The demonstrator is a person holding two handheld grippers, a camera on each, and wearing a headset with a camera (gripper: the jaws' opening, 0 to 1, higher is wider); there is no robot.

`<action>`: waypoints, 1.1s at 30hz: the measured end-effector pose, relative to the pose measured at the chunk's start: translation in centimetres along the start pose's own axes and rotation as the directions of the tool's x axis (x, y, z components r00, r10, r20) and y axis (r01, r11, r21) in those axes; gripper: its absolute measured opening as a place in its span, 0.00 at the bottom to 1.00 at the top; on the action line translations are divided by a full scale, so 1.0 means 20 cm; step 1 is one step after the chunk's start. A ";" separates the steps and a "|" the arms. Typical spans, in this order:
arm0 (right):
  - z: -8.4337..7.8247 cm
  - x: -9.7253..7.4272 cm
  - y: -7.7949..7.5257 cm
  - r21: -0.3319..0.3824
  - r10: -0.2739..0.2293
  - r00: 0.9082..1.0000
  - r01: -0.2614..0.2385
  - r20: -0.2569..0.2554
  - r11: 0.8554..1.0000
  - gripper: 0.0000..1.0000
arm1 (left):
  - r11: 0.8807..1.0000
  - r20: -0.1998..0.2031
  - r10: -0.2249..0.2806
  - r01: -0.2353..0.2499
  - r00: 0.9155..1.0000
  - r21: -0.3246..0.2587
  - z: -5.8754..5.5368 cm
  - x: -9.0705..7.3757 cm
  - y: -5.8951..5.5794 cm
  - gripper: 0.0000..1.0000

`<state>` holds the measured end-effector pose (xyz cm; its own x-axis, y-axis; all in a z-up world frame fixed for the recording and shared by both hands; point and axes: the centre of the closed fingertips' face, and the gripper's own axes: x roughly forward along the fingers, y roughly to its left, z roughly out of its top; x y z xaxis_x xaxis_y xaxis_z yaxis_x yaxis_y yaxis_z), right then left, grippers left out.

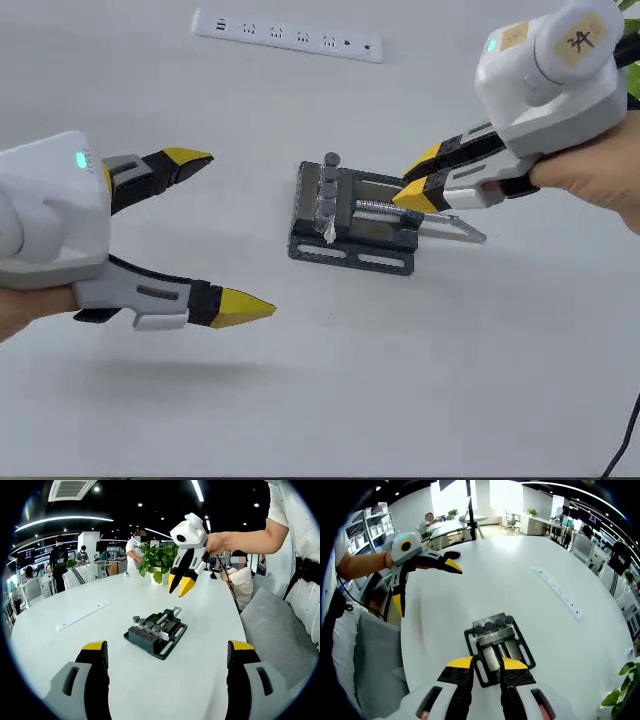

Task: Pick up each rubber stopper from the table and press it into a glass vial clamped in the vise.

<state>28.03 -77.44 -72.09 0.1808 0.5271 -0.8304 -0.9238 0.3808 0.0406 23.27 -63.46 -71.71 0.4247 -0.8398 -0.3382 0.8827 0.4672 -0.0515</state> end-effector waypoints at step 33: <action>-0.35 -0.10 0.08 0.143 -0.078 0.926 0.026 0.369 0.989 0.91 | 0.999 -0.087 0.048 -0.046 0.995 0.027 -0.08 0.02 0.05 0.99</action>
<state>23.96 -83.14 -74.29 0.3639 0.7390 -0.5670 -0.8611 0.4989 0.0975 23.96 -62.93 -73.40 0.4475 -0.7892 -0.4206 0.8675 0.4974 -0.0104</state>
